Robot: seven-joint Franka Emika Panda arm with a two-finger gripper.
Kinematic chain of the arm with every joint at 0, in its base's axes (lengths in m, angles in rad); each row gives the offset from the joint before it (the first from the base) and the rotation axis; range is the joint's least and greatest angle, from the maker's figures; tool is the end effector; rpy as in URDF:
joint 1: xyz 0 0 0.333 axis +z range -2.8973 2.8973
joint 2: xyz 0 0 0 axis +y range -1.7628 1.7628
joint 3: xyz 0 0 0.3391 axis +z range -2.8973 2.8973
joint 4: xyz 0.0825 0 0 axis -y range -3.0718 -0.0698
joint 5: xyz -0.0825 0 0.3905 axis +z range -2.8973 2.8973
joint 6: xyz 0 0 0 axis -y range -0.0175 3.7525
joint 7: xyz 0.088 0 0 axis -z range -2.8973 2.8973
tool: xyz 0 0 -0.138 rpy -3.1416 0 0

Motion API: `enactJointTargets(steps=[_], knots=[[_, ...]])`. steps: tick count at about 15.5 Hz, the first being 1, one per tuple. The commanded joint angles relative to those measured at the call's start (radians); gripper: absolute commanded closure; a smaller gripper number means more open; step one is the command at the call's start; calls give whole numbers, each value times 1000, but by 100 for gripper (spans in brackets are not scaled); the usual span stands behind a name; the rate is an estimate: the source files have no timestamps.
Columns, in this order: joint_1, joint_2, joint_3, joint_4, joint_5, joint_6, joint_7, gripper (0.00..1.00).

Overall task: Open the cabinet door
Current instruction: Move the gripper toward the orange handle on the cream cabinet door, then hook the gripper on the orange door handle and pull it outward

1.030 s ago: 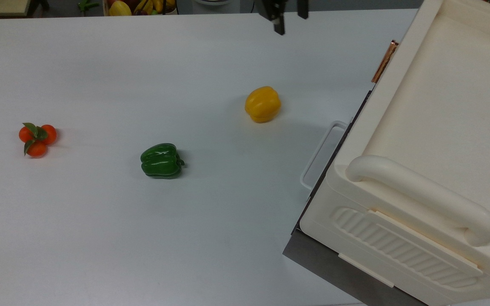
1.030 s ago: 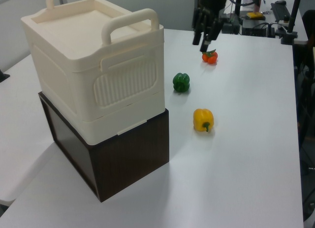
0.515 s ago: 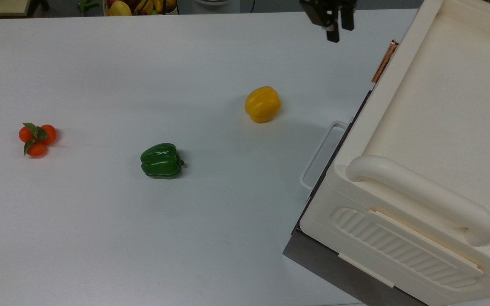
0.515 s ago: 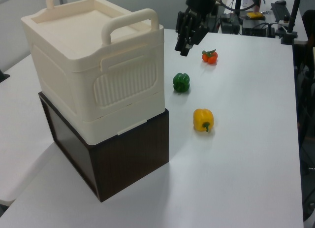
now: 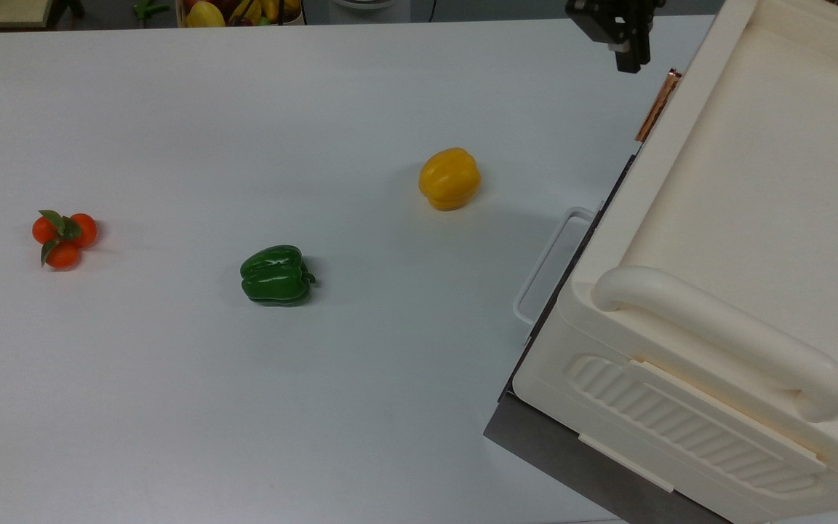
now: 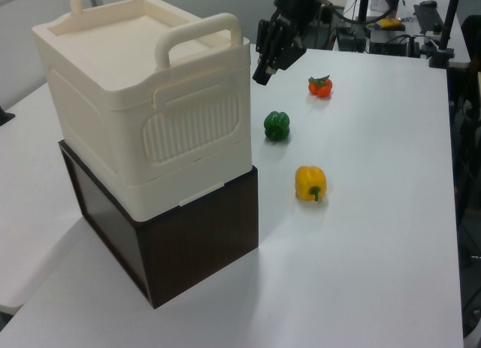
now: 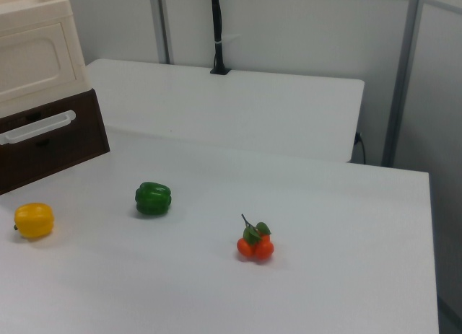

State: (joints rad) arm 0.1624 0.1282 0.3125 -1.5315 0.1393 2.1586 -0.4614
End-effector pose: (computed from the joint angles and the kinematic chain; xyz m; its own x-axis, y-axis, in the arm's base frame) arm 0.5915 0.2994 0.6320 0.5416 0.6726 0.5043 0.7580 -0.6501 0.0529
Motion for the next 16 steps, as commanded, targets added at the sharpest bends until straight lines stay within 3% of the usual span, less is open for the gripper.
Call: enactJointTargets(steps=[1, 2, 4, 11, 12, 16], knots=[[9, 25, 7, 13, 9, 61, 9, 66], [9, 27, 7, 13, 9, 76, 9, 59], [17, 36, 7, 13, 9, 102, 10, 58], [25, 53, 16, 8, 6, 165, 6, 63], [25, 51, 26, 5, 2, 184, 6, 67], [26, 50, 30, -1, 0, 191, 4, 98]])
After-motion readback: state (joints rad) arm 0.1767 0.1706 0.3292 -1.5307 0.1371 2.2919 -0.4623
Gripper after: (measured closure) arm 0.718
